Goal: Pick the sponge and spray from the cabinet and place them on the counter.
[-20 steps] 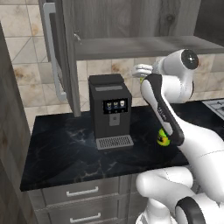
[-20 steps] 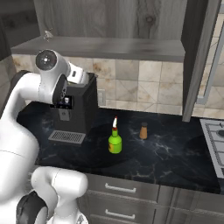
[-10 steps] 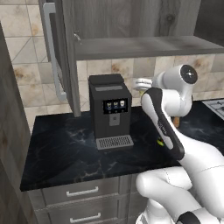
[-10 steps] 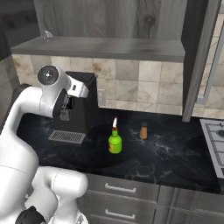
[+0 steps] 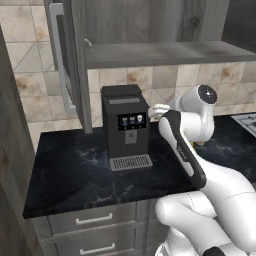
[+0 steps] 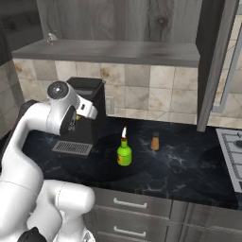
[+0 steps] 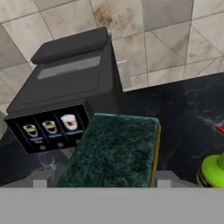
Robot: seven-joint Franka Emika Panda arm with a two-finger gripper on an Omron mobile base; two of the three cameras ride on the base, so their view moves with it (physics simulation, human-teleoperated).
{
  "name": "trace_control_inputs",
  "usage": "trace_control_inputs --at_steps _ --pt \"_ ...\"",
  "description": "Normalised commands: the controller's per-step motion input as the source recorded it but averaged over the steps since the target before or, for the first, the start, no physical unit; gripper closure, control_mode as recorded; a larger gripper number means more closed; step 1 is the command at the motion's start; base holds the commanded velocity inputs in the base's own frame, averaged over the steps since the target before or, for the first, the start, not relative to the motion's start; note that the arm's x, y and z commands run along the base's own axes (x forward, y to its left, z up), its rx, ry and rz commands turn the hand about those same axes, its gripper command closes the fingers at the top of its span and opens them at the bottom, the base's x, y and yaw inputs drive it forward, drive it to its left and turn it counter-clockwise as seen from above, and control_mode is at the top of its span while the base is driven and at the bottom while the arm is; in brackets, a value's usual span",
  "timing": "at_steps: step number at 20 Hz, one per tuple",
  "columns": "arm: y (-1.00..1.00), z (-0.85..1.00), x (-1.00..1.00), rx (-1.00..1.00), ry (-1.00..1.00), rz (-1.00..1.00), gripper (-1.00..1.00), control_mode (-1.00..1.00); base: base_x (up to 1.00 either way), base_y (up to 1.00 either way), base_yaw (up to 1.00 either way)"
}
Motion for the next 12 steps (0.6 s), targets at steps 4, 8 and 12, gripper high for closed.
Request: trace_control_inputs --at_steps 4,8,12 --pt "0.0 -0.52 0.0 0.0 0.1 0.0 1.0 -1.0 0.0 0.0 0.0" --pt "0.0 -0.58 0.0 -0.01 0.1 0.0 1.0 -1.0 0.0 0.0 0.0" --pt "0.0 -0.66 0.0 -0.01 0.1 0.0 1.0 -1.0 0.0 0.0 0.0"
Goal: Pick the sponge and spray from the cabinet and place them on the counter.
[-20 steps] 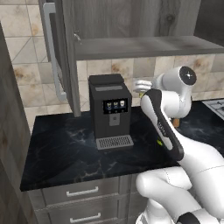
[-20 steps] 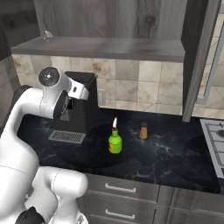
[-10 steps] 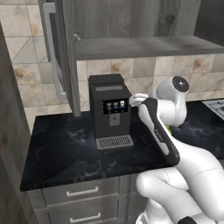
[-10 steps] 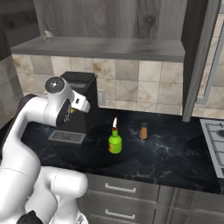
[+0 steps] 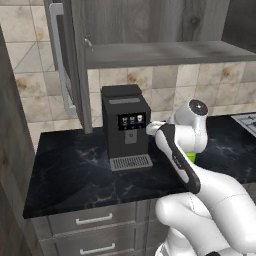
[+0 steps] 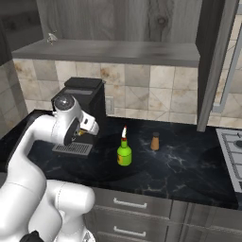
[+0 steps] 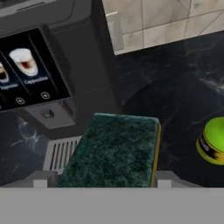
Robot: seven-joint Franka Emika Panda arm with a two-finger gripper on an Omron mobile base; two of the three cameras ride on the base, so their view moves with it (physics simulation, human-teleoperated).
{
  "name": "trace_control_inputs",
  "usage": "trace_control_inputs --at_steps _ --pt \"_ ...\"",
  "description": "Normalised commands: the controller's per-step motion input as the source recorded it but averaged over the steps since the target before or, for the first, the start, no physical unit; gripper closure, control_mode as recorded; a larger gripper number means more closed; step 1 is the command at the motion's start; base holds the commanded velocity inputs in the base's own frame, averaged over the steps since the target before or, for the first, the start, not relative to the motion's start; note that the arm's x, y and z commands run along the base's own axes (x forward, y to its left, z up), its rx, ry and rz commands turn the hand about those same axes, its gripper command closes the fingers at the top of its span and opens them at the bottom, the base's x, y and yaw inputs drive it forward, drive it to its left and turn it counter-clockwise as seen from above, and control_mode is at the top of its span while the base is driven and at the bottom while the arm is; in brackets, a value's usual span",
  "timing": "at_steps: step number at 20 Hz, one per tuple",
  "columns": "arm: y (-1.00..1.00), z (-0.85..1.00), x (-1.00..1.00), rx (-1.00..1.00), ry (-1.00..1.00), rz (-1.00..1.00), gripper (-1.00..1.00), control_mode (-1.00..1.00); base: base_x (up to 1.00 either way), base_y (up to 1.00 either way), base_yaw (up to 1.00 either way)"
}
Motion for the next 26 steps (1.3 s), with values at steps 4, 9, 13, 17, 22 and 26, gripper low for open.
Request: trace_control_inputs --at_steps 4,9,13,17,22,26 --pt "0.0 -0.66 0.0 0.0 0.12 0.0 1.0 -1.0 0.0 0.0 0.0" --pt "0.0 -0.49 0.03 0.0 0.1 0.0 1.0 -1.0 0.0 0.0 0.0" --pt "0.0 -0.39 0.0 0.0 0.08 0.0 1.0 -1.0 0.0 0.0 0.0" --pt "0.0 -0.4 0.0 0.0 0.09 0.0 1.0 -1.0 0.0 0.0 0.0" --pt "0.0 -0.47 0.02 0.0 0.1 0.0 1.0 -1.0 0.0 0.0 0.0" --pt "-0.01 -0.52 0.04 0.0 0.07 0.03 1.0 -1.0 0.0 0.0 0.0"
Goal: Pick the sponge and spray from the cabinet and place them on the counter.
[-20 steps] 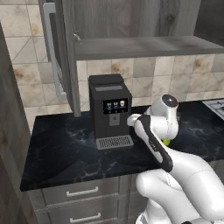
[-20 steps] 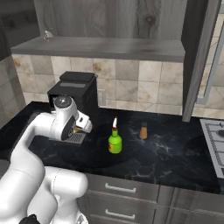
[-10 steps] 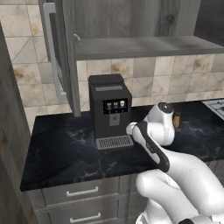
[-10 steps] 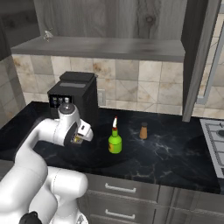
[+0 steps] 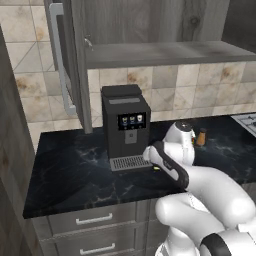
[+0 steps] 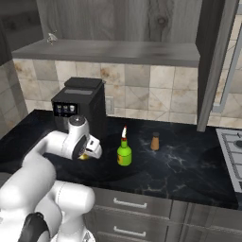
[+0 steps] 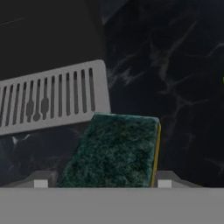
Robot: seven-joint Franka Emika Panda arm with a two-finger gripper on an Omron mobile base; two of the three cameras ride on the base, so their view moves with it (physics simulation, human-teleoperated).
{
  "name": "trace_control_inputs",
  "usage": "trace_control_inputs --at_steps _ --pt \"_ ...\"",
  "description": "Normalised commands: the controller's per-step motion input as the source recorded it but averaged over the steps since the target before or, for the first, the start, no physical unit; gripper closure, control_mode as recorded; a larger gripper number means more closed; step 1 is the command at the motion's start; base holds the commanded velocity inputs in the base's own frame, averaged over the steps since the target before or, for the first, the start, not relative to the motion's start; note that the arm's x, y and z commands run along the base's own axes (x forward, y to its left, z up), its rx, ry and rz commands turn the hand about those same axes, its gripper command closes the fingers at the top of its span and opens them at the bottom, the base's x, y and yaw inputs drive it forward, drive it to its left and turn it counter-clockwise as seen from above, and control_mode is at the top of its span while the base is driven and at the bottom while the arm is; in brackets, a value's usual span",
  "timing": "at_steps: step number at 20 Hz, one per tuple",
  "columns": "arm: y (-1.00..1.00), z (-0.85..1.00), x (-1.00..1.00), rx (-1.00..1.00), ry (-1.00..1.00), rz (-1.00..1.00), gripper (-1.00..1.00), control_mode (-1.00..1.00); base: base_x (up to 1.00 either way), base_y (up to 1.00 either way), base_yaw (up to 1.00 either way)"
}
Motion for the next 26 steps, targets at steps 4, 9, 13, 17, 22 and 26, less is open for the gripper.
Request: trace_control_inputs --at_steps 4,9,13,17,22,26 --pt "0.0 -0.53 0.0 0.0 0.08 0.03 1.0 -1.0 0.0 0.0 0.0" --pt "0.0 -0.56 0.0 0.0 0.08 0.02 1.0 -1.0 0.0 0.0 0.0" --pt "0.0 -0.51 0.01 0.0 0.05 0.03 1.0 -1.0 0.0 0.0 0.0" --pt "0.0 -0.46 0.01 0.0 0.02 0.03 1.0 -1.0 0.0 0.0 0.0" --pt "0.0 -0.51 0.02 0.0 0.0 0.04 1.0 -1.0 0.0 0.0 0.0" --pt "0.0 -0.63 0.0 0.0 0.0 0.04 1.0 -1.0 0.0 0.0 0.0"
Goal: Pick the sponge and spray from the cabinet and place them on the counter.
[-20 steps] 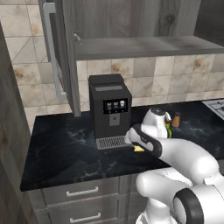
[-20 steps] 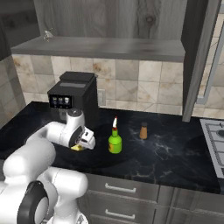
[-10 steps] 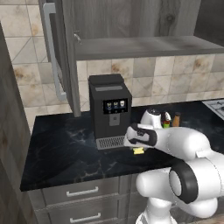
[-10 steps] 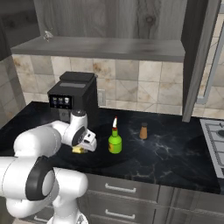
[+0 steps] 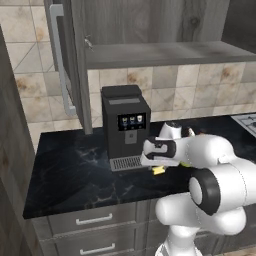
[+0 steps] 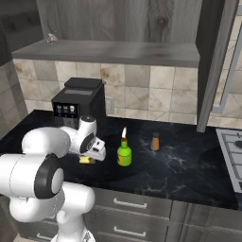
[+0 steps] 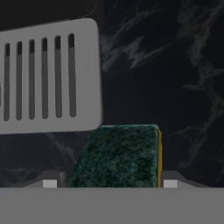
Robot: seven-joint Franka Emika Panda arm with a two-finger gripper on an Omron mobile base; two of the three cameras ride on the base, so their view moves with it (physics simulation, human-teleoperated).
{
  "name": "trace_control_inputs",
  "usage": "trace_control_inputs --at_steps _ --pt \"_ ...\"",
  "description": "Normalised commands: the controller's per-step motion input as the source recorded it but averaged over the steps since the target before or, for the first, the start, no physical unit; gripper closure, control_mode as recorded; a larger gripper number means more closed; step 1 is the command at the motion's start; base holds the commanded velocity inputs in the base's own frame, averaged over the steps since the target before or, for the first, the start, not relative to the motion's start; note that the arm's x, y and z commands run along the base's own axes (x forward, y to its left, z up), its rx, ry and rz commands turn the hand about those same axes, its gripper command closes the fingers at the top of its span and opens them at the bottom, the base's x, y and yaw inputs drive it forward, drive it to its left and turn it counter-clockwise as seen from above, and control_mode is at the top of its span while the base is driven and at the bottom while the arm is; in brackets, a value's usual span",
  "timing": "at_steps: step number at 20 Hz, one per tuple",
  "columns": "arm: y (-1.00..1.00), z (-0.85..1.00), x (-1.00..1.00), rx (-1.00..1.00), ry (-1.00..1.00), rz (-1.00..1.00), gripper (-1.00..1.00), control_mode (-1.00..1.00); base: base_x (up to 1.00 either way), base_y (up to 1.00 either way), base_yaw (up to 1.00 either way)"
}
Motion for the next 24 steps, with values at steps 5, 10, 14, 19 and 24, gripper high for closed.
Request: trace_control_inputs --at_steps 5,10,14,19,24 --pt "0.0 -0.72 0.0 0.0 0.03 0.04 1.0 -1.0 0.0 0.0 0.0" --pt "-0.01 -0.55 -0.14 0.0 0.0 0.04 -1.0 -1.0 0.0 0.0 0.0" --pt "0.0 -0.04 -0.18 0.0 -0.07 0.06 -1.0 -1.0 0.0 0.0 0.0" --pt "0.0 0.01 -0.25 -0.02 -0.13 0.07 -1.0 -1.0 0.0 0.0 0.0" --pt "0.0 0.21 -0.15 -0.02 -0.14 0.09 -1.0 -1.0 0.0 0.0 0.0"
